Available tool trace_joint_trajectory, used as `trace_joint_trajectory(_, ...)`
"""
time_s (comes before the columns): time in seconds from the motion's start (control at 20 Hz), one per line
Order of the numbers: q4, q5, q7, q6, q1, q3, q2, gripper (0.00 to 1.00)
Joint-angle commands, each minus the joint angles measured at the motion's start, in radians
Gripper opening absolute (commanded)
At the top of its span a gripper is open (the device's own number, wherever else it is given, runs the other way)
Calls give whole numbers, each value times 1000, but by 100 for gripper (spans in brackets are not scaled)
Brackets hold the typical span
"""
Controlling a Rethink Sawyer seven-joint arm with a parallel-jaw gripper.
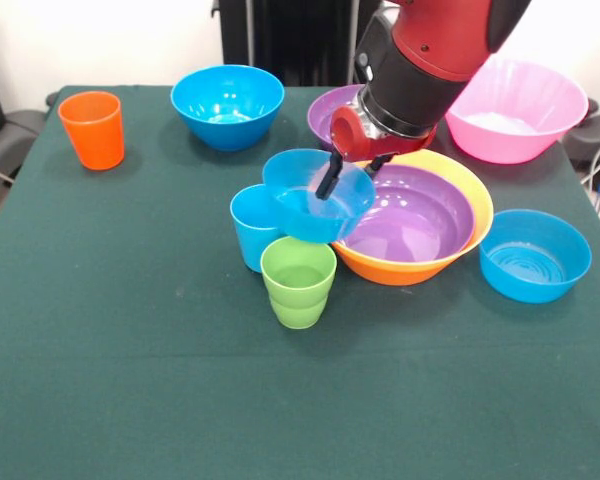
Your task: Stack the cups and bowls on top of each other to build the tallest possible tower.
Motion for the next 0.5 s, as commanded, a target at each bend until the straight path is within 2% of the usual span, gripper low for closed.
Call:
trace_joint_trajectory(0.05, -57, -31, 31, 44, 2, 113, 46, 100)
trace_joint_trajectory(0.5, -61, -30, 32, 50, 2, 111, 47, 100)
